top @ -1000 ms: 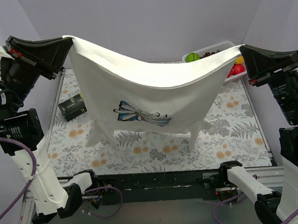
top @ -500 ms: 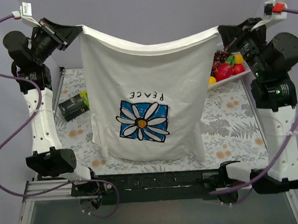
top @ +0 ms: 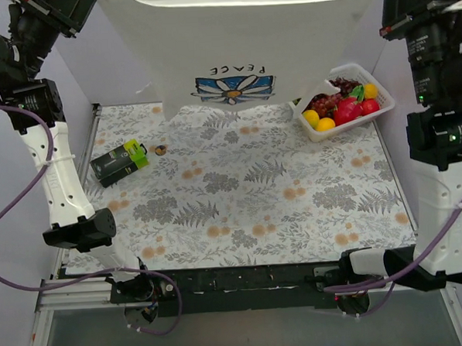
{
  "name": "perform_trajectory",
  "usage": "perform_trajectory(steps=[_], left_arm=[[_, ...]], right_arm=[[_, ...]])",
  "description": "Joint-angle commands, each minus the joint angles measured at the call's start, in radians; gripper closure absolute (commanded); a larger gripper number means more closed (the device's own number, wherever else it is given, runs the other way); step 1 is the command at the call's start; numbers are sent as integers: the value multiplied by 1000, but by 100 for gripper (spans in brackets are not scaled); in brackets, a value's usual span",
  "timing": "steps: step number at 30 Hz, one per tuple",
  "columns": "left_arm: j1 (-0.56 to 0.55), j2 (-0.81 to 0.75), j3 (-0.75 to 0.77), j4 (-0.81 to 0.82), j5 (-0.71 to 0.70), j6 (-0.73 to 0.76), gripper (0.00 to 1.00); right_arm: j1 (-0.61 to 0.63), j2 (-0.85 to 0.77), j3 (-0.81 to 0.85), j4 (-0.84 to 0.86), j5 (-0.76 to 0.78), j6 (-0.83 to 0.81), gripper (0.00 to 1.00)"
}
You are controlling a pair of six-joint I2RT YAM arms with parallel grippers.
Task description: Pin the brooch onto the clothing
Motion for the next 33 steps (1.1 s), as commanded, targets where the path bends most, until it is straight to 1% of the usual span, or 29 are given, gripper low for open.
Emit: perform_trajectory(steps=[1, 2, 3, 4, 5, 6, 7, 8, 9, 10, 11, 12, 13, 14, 15, 16, 17, 19, 20, 23, 24, 28, 29, 30, 31, 33], left_arm=[[17, -46, -16, 24, -42, 39, 100], [15, -66, -128, 26, -37, 48, 100], [15, -92, -204, 56, -32, 56, 100], [15, -164, -305, 81, -26, 67, 100], [15, -202, -397, 102, -29, 93, 100], [9, -239, -591, 136, -29, 108, 100], [8, -322, -679, 144, -35, 124, 100], [6, -354, -764, 153, -34, 142, 100], [0, -394, -930, 159, -26, 151, 100], [0, -431, -1003, 158, -20, 159, 100], [-3, -506, -1087, 161, -22, 180, 100], [-21, -540, -1198, 150, -25, 200, 100], [-34, -571, -1244, 129, -35, 222, 100], [-61, -624, -1275, 63, -51, 252, 100], [-74, -646, -1300, 32, -57, 298, 100], [-81, -672, -1361, 9, -58, 305, 100], [-86, -713, -1392, -11, -39, 308, 100], [-91, -763, -1483, -42, -28, 303, 100], [-94, -786, -1516, -59, -25, 302, 100], [-97, -885, -1585, -147, -46, 326, 100], [-97, -908, -1602, -164, -51, 326, 100], [-95, -1069, -1709, -229, -91, 317, 100], [-97, -1079, -1726, -285, -94, 322, 100], [-97, -1077, -1731, -315, -89, 329, 100], [-95, -1073, -1740, -336, -68, 334, 100], [-95, -1082, -1774, -399, -69, 349, 100]], right_arm=[[-2, -103, -130, 240, 69, -42, 99], [-2, -115, -226, 240, 65, -47, 99], [-2, -133, -287, 263, 59, -55, 99], [-2, -182, -372, 280, 62, -56, 99], [-2, -213, -454, 307, 63, -56, 99], [-2, -247, -625, 324, 66, -55, 99], [-2, -312, -703, 338, 78, -35, 99], [-3, -348, -777, 343, 77, -29, 99], [-2, -380, -914, 335, 75, -24, 99], [-2, -438, -970, 293, 75, 6, 99], [-2, -466, -1034, 273, 62, 8, 99], [-2, -513, -1116, 228, 49, 11, 99], [-2, -540, -1165, 185, 46, 17, 99], [-2, -563, -1207, 115, 34, 37, 99], [-3, -601, -1236, 75, 29, 40, 99], [-2, -621, -1291, 37, 34, 54, 99], [-3, -641, -1317, -29, 33, 83, 99], [-3, -696, -1381, -82, -7, 97, 99], [-4, -712, -1400, -138, -9, 121, 99], [-2, -762, -1440, -230, -59, 151, 99], [-2, -784, -1445, -291, -87, 172, 99], [-2, -821, -1455, -438, -128, 223, 99], [-2, -827, -1455, -459, -139, 224, 99], [-3, -836, -1452, -488, -139, 228, 99], [-4, -838, -1448, -555, -136, 229, 99], [-2, -845, -1439, -605, -136, 228, 99]])
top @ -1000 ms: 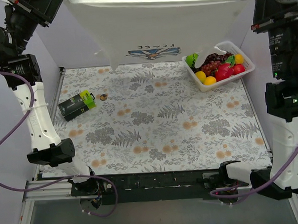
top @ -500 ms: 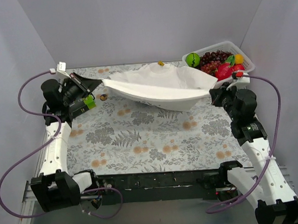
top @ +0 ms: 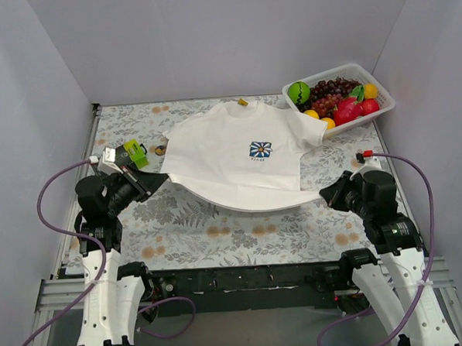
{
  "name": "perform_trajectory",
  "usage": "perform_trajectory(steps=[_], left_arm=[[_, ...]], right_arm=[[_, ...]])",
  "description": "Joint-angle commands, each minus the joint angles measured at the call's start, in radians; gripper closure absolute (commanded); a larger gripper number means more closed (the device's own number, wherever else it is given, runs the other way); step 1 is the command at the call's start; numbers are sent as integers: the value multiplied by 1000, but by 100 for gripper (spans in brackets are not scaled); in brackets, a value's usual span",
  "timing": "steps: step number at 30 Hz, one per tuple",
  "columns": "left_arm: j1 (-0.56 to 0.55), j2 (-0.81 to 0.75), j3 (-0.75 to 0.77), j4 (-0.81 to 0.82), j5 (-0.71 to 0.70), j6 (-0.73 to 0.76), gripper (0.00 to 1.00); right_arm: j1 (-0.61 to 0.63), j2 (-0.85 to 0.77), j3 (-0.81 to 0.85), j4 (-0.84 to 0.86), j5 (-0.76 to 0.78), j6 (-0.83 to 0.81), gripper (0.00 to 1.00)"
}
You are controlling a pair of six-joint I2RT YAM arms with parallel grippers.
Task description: Pin the brooch onto the clothing
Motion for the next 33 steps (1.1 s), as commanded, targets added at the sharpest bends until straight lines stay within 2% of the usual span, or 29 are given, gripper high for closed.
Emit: perform_trajectory(steps=[1, 7, 9, 11, 13, 18, 22, 25, 29, 33], left_arm=[[-1, -8, -58, -165, -4, 39, 100], [-3, -27, -118, -242, 25, 54, 100], [-1, -31, -130, -201, 60, -16, 100], [-1, -37, -178, -66, 114, -79, 100], [-1, -50, -199, -4, 125, -130, 100], [-3, -47, -201, 5, 120, -145, 100], [-19, -42, -239, 10, 167, -165, 100], [-58, -50, -192, -143, 79, -93, 100], [-107, -65, -66, -433, -97, -14, 100], [-116, -68, 38, -634, -199, 34, 100]], right_arm=[[-3, -24, 23, -208, -27, 31, 99], [-2, -34, 18, -319, -71, 36, 99], [-2, -36, 12, -337, -91, 39, 99], [-2, -33, 5, -334, -105, 47, 99], [-4, -30, -6, -325, -129, 51, 99], [-2, -21, -17, -334, -137, 48, 99], [-2, -13, -22, -369, -159, 39, 99], [-2, -28, -20, -412, -159, 38, 99], [-2, -47, -9, -449, -188, 28, 99], [-3, -19, 21, -488, -209, -4, 99]])
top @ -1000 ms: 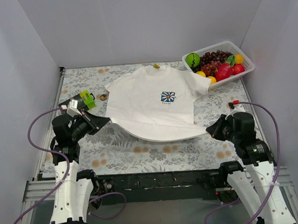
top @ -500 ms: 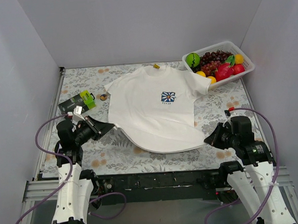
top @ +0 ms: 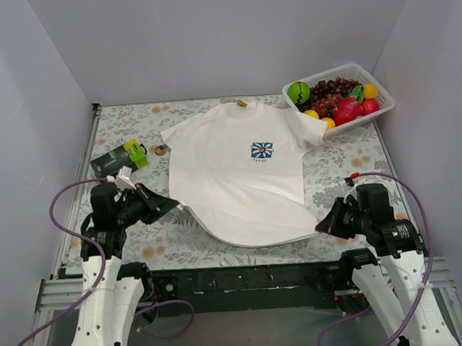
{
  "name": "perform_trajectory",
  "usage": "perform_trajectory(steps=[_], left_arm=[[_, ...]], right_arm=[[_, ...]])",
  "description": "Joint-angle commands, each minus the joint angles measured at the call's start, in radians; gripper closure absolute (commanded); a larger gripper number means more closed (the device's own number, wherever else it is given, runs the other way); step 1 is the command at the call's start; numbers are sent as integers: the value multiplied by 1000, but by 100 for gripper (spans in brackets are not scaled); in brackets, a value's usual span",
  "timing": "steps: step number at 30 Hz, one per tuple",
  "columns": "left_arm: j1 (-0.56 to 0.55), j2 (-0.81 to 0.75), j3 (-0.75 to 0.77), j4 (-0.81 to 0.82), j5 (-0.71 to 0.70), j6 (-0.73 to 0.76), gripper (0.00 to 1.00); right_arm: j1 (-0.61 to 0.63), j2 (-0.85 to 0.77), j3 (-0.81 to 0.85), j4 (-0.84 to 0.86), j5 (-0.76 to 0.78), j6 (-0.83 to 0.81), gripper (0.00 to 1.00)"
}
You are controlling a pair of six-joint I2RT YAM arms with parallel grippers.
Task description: Pin the brooch onto the clothing
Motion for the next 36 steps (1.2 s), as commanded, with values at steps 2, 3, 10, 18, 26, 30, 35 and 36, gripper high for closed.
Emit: perform_trajectory(steps=[2, 3, 10, 18, 26, 30, 35, 36], left_arm=[[-7, -11, 142, -363, -166, 94, 100], [-8, -2, 151, -394, -192, 101, 100], [-10, -34, 162, -560, -252, 109, 100], [-10, -74, 179, -678, -289, 114, 100], [-10, -94, 263, -692, -344, 132, 11], [-8, -71, 291, -637, -387, 132, 2], [-8, 27, 306, -502, -436, 146, 2], [-8, 46, 308, -477, -441, 156, 2]], right_arm=[[-3, 29, 48, -65, -53, -60, 99], [-2, 43, 52, -74, -59, -76, 99], [-2, 56, 74, -103, -74, -107, 99], [-2, 48, 123, -186, -72, -149, 99], [-3, 34, 167, -229, -89, -202, 39], [-2, 43, 198, -200, -89, -198, 17], [-2, 63, 163, -35, -129, -149, 15], [-2, 69, 137, -7, -141, -144, 15]])
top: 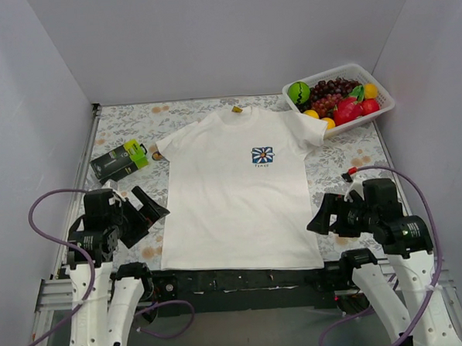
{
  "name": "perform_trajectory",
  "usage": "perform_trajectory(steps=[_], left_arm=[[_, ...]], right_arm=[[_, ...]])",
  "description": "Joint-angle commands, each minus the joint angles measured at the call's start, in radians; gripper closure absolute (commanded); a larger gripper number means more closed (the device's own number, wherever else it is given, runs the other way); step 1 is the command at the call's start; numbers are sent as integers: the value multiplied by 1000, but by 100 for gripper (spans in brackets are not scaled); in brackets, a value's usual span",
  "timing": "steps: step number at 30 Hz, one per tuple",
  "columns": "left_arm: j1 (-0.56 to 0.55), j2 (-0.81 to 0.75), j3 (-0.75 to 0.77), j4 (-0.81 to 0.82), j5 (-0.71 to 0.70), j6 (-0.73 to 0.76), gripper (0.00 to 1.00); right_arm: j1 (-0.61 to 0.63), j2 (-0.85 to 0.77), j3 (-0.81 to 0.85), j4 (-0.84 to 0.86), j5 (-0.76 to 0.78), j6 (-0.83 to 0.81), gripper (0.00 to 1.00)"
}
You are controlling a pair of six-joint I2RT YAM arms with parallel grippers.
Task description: Pin the brooch onto the clothing
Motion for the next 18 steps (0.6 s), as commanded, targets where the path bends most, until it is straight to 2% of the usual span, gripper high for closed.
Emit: perform_trajectory(steps=[1, 4, 8, 9, 13, 18], left_arm=[[-3, 96, 34, 151, -69, 38, 2], [-1, 192, 9, 261, -52, 59, 2], [-1, 378, 14, 399, -6, 96, 2], [-3, 470, 34, 413, -15, 105, 2], [-44, 665, 129, 493, -72, 113, 2], [-70, 894, 336, 570, -115, 93, 2]], right_arm=[[-2, 33, -35, 189, -55, 32, 15], [-2, 96, -114, 315, -96, 23, 15], [11, 265, -132, 435, -60, -12, 15], [17, 297, -123, 479, -20, -18, 15], [90, 455, -63, 573, 107, -24, 15], [215, 650, 26, 697, 215, -12, 16]])
